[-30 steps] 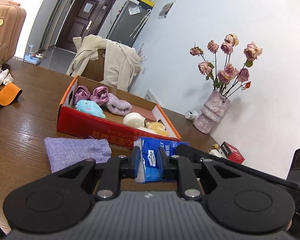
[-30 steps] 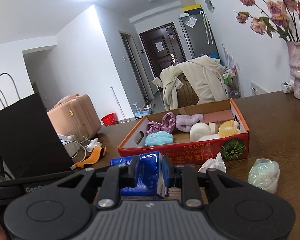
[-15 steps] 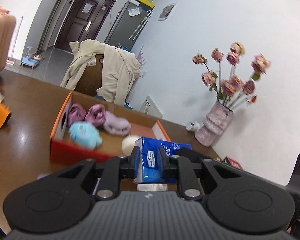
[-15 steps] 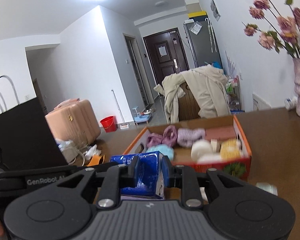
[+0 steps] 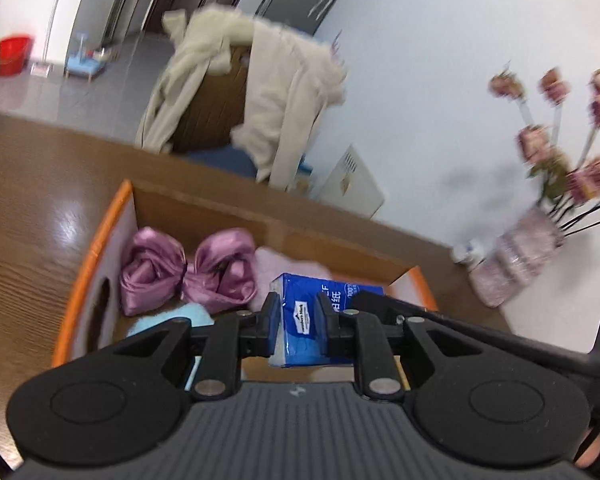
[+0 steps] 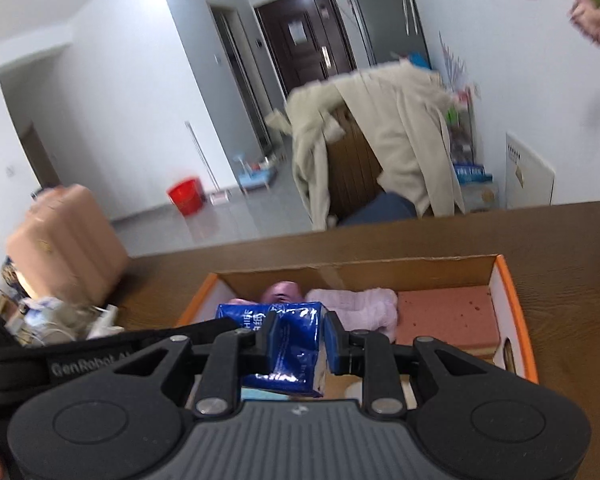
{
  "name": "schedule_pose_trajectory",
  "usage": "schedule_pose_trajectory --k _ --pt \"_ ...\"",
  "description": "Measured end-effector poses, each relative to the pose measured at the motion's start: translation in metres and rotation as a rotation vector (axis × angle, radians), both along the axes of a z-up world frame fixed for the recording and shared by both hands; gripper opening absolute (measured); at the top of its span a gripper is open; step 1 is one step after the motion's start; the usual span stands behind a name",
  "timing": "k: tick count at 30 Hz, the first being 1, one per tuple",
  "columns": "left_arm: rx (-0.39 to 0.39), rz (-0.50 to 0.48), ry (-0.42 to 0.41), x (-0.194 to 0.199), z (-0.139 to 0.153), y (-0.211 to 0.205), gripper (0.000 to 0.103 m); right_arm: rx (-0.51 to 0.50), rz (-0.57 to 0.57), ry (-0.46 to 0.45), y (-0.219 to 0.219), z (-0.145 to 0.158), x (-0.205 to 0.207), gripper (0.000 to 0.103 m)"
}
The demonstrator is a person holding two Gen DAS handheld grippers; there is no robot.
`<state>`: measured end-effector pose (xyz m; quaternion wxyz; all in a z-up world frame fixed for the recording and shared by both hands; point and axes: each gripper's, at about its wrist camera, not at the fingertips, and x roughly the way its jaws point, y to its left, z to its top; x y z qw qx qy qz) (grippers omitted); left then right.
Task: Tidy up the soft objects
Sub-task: 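Carry the blue-and-white carton into the box and open the left gripper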
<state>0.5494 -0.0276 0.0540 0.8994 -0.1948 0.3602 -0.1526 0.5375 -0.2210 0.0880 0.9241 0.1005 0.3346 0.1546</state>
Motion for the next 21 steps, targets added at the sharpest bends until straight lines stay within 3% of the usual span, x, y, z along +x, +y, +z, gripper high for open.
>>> schedule_pose_trajectory --k 8,12,16,21 --pt "0.078 -0.022 0.1 0.031 -0.045 -0.013 0.019 -0.037 -0.032 0.179 -0.001 -0.057 0.05 0.023" --pt "0.087 -0.014 0.1 0.031 -0.049 -0.014 0.02 -0.062 -0.042 0.189 0.002 -0.067 0.054 0.023" --pt "0.104 -0.01 0.057 0.018 -0.034 -0.011 0.035 -0.05 -0.044 0.174 -0.001 -0.06 0.047 0.025" --pt "0.17 -0.01 -0.014 -0.011 -0.001 -0.003 0.038 -0.055 -0.051 0.105 -0.012 -0.023 0.02 0.034"
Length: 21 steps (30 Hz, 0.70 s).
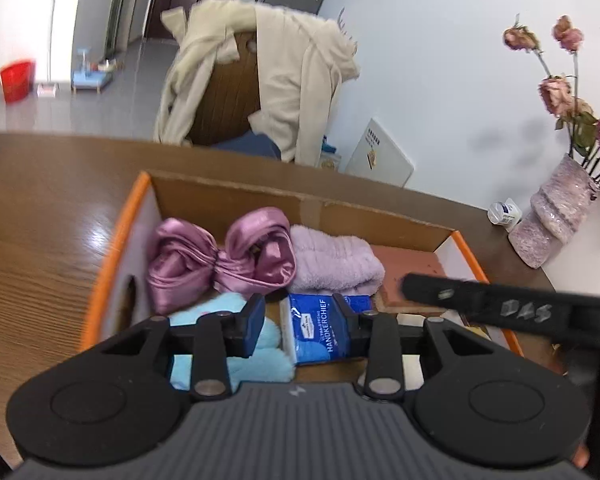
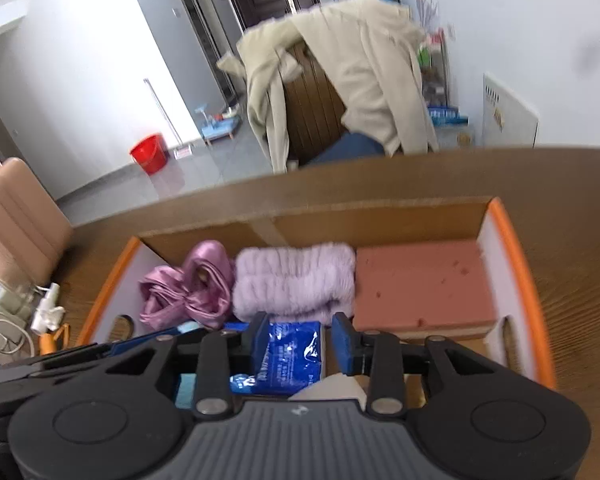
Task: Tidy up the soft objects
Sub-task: 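Carry the blue-and-white carton into the box and open the left gripper, then withdraw the left gripper from the box toward the lilac pouch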
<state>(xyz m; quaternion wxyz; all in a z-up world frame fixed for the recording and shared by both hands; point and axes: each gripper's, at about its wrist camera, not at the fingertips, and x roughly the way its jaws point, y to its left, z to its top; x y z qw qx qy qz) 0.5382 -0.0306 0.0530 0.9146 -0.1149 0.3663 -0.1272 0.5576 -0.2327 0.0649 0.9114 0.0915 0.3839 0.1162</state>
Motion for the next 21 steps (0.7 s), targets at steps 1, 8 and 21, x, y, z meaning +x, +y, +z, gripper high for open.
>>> schedule_pose_trajectory --k 1,8,21 --pt "0.012 0.004 -0.019 -0.008 0.008 0.002 0.043 -0.006 0.0 -0.02 -0.002 0.01 -0.01 0.036" --pt "0.102 0.023 -0.15 -0.083 0.06 0.019 0.07 -0.058 0.011 -0.126 -0.016 0.064 -0.077 0.052" --pt "0.257 0.141 -0.413 -0.252 0.079 0.044 0.096 -0.165 0.063 -0.442 -0.029 0.103 -0.249 0.082"
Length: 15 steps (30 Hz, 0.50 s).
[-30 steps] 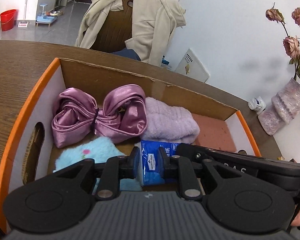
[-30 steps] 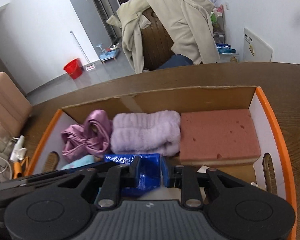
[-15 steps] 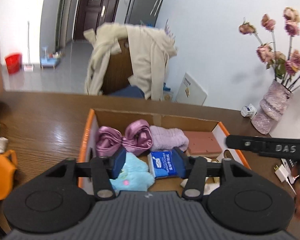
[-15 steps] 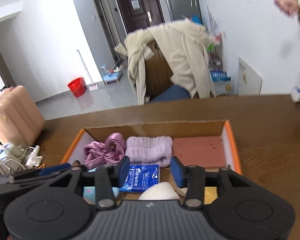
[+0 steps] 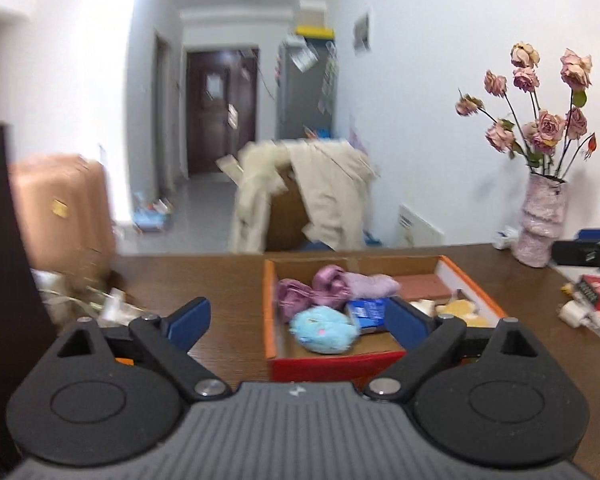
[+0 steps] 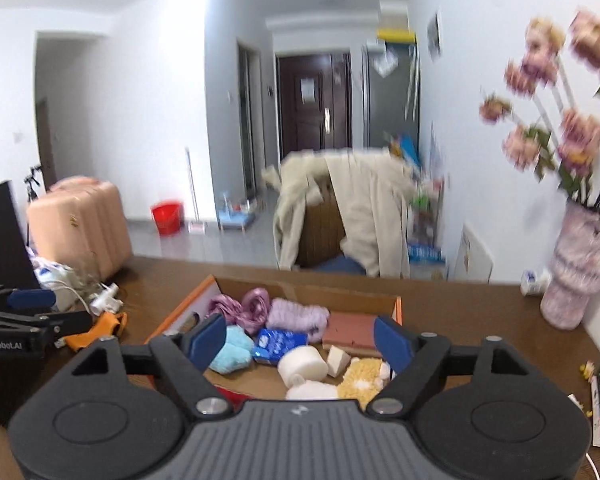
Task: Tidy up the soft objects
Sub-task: 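Withdraw the left gripper from the box toward the lilac pouch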
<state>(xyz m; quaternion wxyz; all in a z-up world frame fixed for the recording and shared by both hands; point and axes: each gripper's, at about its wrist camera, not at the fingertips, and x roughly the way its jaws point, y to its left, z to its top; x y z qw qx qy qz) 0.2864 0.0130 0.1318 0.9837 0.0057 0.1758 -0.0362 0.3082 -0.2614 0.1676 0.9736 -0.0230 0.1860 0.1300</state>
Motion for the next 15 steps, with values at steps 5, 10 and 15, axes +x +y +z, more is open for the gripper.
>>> schedule_pose_trajectory --k 5,10,15 --pt "0.023 0.051 -0.131 -0.074 -0.023 -0.004 0.102 0.015 0.0 -0.112 -0.001 -0.023 -0.069 0.086" --pt "0.035 0.059 -0.177 -0.139 -0.059 -0.009 0.103 0.022 -0.023 -0.235 -0.002 -0.057 -0.139 0.09" --pt "-0.024 0.08 -0.148 -0.187 -0.093 -0.002 0.103 0.063 -0.033 -0.227 -0.001 -0.1 -0.195 0.092"
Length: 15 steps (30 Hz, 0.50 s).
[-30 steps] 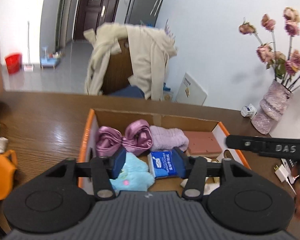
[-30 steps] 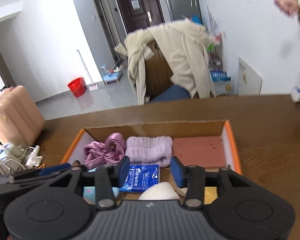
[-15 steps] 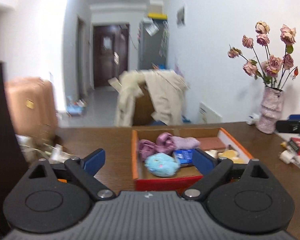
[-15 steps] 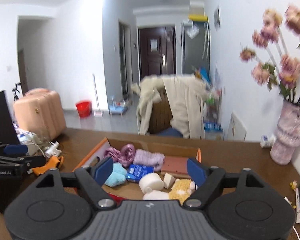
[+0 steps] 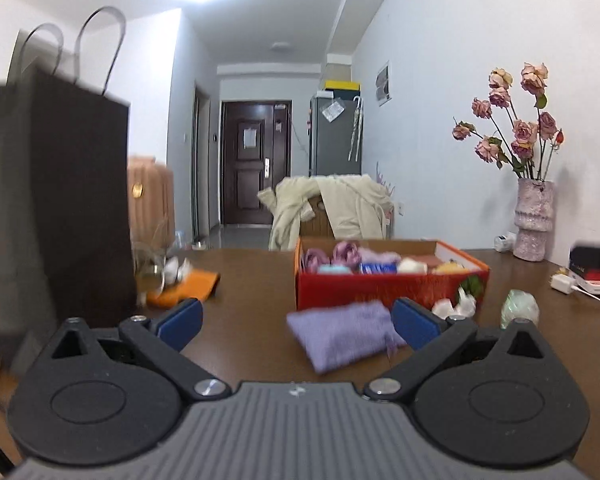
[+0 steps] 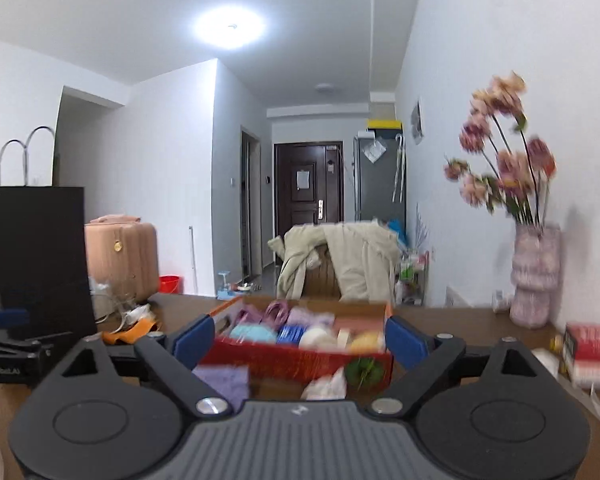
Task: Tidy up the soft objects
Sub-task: 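Withdraw the left gripper from the box toward the lilac pouch, then lower the left gripper onto the lilac fabric pouch and close on it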
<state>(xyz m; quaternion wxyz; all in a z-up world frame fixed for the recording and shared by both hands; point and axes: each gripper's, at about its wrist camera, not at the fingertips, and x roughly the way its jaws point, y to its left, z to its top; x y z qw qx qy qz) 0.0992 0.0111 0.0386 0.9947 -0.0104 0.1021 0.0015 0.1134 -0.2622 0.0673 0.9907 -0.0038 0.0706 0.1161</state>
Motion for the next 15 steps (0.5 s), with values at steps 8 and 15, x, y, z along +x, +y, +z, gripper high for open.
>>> schedule_pose_trajectory --k 8,15 --pt "0.0 0.0 0.034 -0.005 -0.014 0.002 0.103 -0.071 0.027 0.107 0.015 -0.054 -0.03 0.093" --pt "-0.004 -0.018 0.07 0.017 -0.019 0.001 0.103 -0.06 0.054 0.137 0.024 -0.054 -0.013 0.093"
